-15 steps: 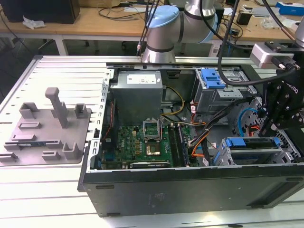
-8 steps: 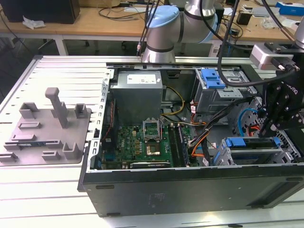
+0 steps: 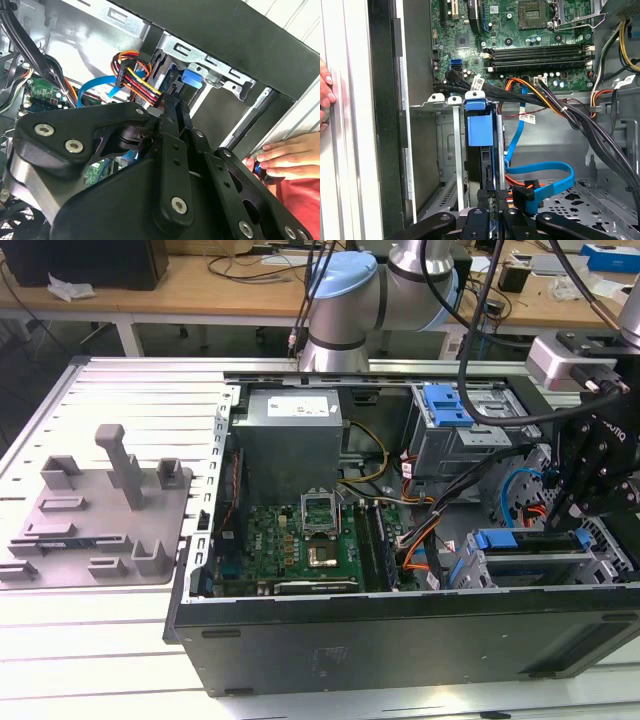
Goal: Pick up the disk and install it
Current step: 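Insert the first disk wire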
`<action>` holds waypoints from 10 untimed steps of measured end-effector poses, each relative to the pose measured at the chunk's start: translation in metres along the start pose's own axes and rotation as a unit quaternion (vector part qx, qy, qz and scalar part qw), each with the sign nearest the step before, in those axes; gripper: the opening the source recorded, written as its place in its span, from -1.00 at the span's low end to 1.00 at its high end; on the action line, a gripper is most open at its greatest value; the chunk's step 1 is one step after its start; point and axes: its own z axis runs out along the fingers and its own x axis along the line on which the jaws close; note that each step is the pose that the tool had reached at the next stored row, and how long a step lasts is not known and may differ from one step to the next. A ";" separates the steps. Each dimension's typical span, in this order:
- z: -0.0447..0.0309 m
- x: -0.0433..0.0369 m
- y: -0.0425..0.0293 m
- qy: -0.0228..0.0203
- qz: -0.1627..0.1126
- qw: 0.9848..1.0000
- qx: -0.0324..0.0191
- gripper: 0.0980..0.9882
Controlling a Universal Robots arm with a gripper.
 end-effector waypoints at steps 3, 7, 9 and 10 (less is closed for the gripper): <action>0.0005 0.0000 -0.0001 0.000 0.000 1.000 0.000 -0.84; 0.0023 -0.0001 -0.0001 0.000 0.000 1.000 0.000 -0.84; 0.0029 -0.0001 -0.0001 0.000 0.000 1.000 0.000 -0.84; 0.0032 -0.0001 -0.0001 0.000 0.000 1.000 0.000 -0.84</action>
